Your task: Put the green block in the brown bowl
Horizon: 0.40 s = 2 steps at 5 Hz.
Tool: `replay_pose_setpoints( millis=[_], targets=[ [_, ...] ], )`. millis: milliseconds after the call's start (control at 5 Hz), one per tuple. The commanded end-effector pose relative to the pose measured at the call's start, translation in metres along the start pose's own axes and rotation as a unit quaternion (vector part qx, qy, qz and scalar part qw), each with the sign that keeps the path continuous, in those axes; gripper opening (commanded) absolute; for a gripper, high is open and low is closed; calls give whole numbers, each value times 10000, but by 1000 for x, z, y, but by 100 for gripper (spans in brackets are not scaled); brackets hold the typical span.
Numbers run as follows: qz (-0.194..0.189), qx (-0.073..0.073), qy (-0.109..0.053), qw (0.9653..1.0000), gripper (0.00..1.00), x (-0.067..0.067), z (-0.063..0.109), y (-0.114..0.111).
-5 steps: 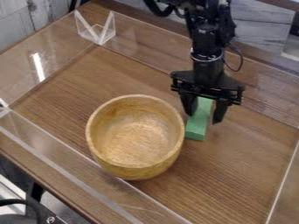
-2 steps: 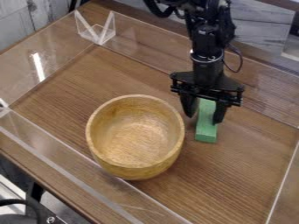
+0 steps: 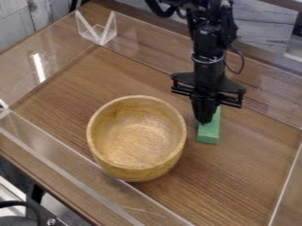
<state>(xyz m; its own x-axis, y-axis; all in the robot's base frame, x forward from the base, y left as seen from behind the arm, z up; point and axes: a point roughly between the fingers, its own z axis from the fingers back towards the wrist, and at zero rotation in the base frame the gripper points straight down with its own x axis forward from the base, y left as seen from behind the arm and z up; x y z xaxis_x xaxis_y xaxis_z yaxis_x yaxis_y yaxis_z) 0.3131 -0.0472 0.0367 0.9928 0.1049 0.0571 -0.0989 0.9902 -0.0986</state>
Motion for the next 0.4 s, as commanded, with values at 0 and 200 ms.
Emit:
replay_pose_setpoints(
  millis=[0,200],
  targets=[
    [-121,-40,-306,9995,0,8,33,-1],
    [-231,-24,-287,9993,0,3,51,1]
  ],
)
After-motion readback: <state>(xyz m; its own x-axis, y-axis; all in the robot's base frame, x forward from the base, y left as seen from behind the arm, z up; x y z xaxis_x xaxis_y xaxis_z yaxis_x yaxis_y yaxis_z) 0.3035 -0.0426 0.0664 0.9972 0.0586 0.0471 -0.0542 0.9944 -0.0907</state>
